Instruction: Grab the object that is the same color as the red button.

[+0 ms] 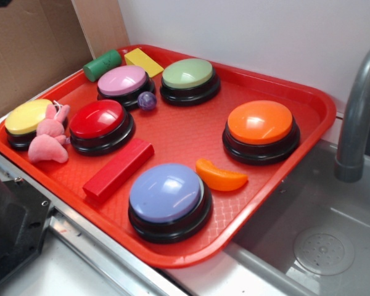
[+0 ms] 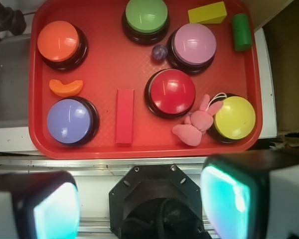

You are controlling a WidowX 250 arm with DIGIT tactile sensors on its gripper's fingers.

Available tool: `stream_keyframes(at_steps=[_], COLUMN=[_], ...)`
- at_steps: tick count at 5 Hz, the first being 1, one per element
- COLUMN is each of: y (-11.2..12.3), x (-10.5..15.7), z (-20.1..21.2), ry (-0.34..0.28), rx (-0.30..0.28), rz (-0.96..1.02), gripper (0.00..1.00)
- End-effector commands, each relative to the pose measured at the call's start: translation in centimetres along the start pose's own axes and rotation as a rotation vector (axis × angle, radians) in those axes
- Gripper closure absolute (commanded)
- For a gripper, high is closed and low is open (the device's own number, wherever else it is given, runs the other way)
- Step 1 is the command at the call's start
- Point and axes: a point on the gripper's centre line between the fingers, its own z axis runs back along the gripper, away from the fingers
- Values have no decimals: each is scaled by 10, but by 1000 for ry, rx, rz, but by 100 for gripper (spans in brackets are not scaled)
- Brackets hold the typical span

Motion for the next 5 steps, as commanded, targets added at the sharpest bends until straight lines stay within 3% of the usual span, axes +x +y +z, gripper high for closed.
stream_keyframes(at_steps=[1,3,5], y=[0,-6,-9], x=[0,23,45], z=[0,-39,-110], ry=[0,-18,80], rx=[0,-64,-58], rz=[0,220,477], gripper=[0,0,0])
